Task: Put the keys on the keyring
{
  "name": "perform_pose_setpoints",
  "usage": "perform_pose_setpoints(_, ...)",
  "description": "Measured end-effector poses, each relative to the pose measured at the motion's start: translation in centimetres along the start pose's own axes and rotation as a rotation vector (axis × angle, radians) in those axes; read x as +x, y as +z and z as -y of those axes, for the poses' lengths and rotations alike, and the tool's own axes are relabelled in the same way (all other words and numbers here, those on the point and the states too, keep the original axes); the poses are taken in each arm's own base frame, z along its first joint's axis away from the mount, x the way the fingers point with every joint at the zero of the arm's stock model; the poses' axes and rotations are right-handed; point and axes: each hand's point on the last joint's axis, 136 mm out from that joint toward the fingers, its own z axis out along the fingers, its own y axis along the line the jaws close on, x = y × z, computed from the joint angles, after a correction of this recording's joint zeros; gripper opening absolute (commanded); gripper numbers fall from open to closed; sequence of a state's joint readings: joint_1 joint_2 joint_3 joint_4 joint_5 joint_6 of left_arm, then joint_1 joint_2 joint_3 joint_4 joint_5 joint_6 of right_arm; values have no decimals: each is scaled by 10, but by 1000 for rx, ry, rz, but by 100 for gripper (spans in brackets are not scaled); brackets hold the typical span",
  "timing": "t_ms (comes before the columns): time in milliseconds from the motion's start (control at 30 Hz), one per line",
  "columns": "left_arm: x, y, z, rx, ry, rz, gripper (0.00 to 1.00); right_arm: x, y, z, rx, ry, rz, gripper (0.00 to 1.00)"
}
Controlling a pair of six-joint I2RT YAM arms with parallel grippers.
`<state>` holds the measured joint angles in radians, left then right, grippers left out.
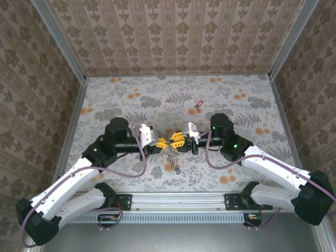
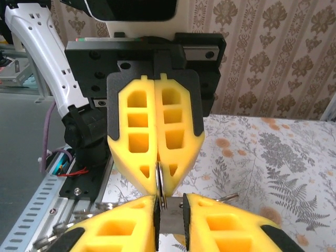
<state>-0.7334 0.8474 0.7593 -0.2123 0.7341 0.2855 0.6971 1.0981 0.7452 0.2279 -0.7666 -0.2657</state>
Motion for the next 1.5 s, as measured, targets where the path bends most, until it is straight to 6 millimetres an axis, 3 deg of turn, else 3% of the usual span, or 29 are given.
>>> perform_pose_setpoints(533,0,2,-1,-4,23,26,0,-1,-1,-2,-13,32,6,21)
perform_pose_setpoints(800,1,4,-3,-12,22,45,0,-3,0,-1,-18,41,18,13)
perform_pose_setpoints(1133,-2,5,-4,-17,28,64,0,-1,1,0,-15,46,12,20)
perform_pose_setpoints(1433,0,5,-5,-19,18,64,0,2,2,0,-18,57,2,0)
perform_pose_setpoints(1467,1,5,-5,-20,15,64,3,3,2,-1,-18,58,0,0)
perform_pose_setpoints(1500,1,5,-5,-22,13,62,19,3,2,-1,-18,58,0,0)
